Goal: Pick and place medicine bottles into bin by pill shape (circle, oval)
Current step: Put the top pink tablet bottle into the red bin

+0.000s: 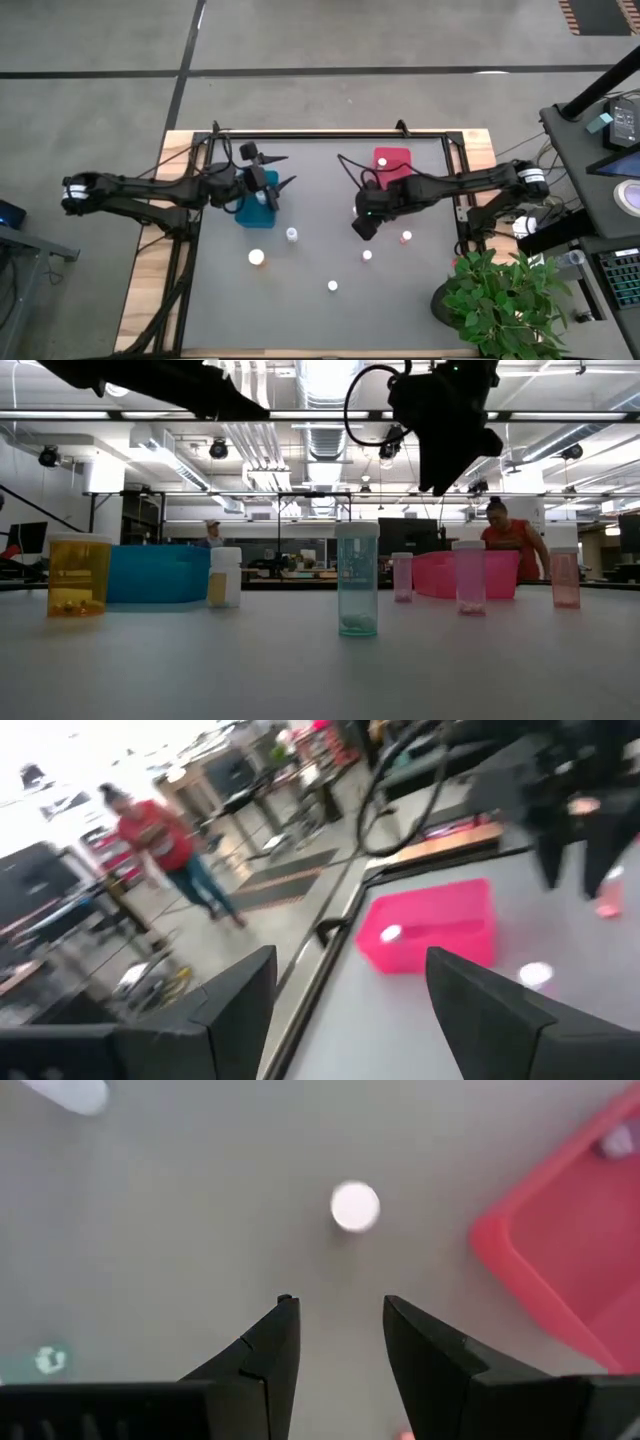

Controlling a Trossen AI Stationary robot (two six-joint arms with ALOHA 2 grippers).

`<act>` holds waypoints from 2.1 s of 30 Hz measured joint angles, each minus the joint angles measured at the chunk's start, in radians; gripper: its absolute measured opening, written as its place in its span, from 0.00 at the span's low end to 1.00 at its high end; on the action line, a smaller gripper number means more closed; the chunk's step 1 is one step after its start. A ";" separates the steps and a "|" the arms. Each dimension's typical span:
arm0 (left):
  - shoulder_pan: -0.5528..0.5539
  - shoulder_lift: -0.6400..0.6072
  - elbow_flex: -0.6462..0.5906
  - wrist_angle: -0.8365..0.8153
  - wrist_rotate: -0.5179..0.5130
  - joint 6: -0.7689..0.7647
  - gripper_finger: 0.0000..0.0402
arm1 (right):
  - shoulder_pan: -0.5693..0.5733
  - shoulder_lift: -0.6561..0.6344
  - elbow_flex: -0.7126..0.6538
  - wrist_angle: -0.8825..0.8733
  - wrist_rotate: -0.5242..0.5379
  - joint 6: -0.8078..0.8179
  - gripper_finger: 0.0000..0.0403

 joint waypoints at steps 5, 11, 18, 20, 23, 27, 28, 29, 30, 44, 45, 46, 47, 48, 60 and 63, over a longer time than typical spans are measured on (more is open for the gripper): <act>0.000 -0.033 0.000 -0.055 -0.013 -0.009 0.59 | 0.004 0.047 0.062 -0.075 -0.004 0.042 0.33; 0.000 -0.061 0.000 -0.084 -0.013 -0.026 0.59 | 0.003 0.128 0.113 -0.069 -0.004 -0.052 0.36; 0.000 -0.066 0.000 -0.082 -0.013 -0.026 0.59 | -0.040 0.238 0.144 -0.068 -0.004 -0.062 0.47; 0.000 -0.065 0.000 -0.081 -0.013 -0.026 0.59 | -0.054 0.259 0.152 -0.066 0.000 -0.072 0.50; 0.000 -0.065 0.000 -0.081 -0.013 -0.026 0.59 | -0.072 0.282 0.155 -0.066 -0.001 -0.084 0.53; 0.000 -0.064 0.000 -0.082 -0.013 -0.026 0.59 | -0.093 0.306 0.154 -0.062 0.004 -0.100 0.55; 0.000 -0.064 0.000 -0.081 -0.013 -0.026 0.59 | -0.096 0.308 0.154 -0.061 0.005 -0.102 0.56; 0.000 -0.064 0.000 -0.081 -0.013 -0.026 0.59 | -0.097 0.312 0.154 -0.059 0.005 -0.104 0.56; 0.000 -0.064 0.000 -0.081 -0.013 -0.026 0.59 | -0.098 0.315 0.154 -0.055 0.004 -0.107 0.57; 0.000 -0.064 -0.001 -0.080 -0.013 -0.026 0.59 | -0.107 0.385 0.154 0.007 0.004 -0.143 0.56; 0.000 -0.064 -0.001 -0.081 -0.013 -0.026 0.59 | -0.107 0.386 0.153 0.010 0.004 -0.144 0.55; 0.000 -0.064 -0.001 -0.081 -0.013 -0.026 0.59 | -0.108 0.386 0.152 0.012 0.004 -0.147 0.54; 0.000 -0.064 -0.001 -0.080 -0.013 -0.026 0.59 | -0.108 0.387 0.152 0.013 0.004 -0.149 0.52; 0.000 -0.063 -0.001 -0.080 -0.013 -0.026 0.59 | -0.107 0.387 0.152 0.020 0.004 -0.149 0.51; 0.000 -0.057 -0.002 -0.080 -0.013 -0.025 0.59 | -0.107 0.384 0.152 0.024 0.005 -0.149 0.29; 0.000 -0.057 -0.002 -0.080 -0.013 -0.025 0.59 | -0.107 0.383 0.152 0.024 0.004 -0.151 0.25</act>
